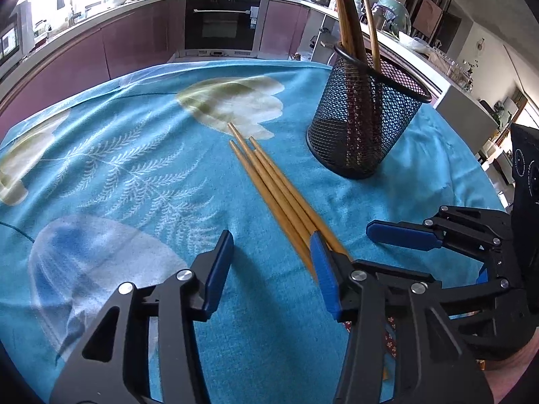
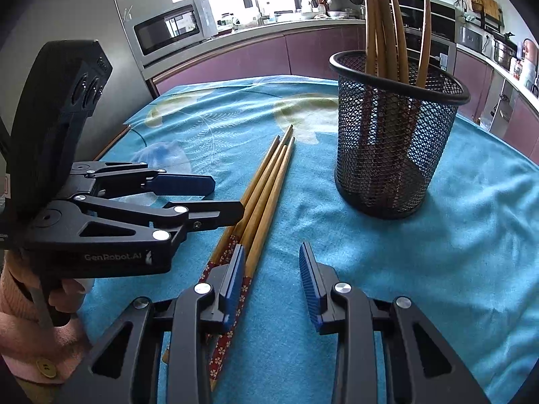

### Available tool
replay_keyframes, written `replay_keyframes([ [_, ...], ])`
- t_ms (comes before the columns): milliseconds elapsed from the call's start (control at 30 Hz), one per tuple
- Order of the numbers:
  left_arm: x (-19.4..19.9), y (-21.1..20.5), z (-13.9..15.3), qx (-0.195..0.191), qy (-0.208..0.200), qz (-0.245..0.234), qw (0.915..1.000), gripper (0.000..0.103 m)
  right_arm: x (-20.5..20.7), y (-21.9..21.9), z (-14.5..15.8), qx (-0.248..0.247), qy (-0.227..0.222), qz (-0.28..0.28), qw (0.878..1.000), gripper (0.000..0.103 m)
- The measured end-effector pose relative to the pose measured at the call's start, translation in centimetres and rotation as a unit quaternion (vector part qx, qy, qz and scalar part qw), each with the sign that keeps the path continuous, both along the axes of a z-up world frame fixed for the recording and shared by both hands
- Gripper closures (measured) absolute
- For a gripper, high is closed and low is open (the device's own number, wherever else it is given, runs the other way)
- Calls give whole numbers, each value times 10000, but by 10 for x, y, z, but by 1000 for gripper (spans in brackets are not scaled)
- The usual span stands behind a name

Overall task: Organize utensils
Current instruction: 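Move both tools back down to the remaining chopsticks, then grasp a chopstick with the right tool while the left tool grasps another chopstick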

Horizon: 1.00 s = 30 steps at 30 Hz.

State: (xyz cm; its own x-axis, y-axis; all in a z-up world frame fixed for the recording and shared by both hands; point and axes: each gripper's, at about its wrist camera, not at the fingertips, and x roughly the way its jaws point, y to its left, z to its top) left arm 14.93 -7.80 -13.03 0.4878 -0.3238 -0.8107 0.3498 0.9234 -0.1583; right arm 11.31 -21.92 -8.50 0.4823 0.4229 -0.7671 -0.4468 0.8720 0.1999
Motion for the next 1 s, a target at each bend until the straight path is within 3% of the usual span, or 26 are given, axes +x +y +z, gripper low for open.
replay_keyframes([
  [300, 2, -2, -1, 119, -90, -66, 9999, 55, 1, -1, -2, 32, 19, -52, 10000, 72],
  [800, -2, 12, -1, 232, -15, -147, 9996, 84, 7, 5, -2, -72, 14, -61, 10000, 72],
  [1000, 4, 13, -1, 167, -27, -232, 9996, 86, 17, 17, -3, -233, -31, -26, 9997, 76],
])
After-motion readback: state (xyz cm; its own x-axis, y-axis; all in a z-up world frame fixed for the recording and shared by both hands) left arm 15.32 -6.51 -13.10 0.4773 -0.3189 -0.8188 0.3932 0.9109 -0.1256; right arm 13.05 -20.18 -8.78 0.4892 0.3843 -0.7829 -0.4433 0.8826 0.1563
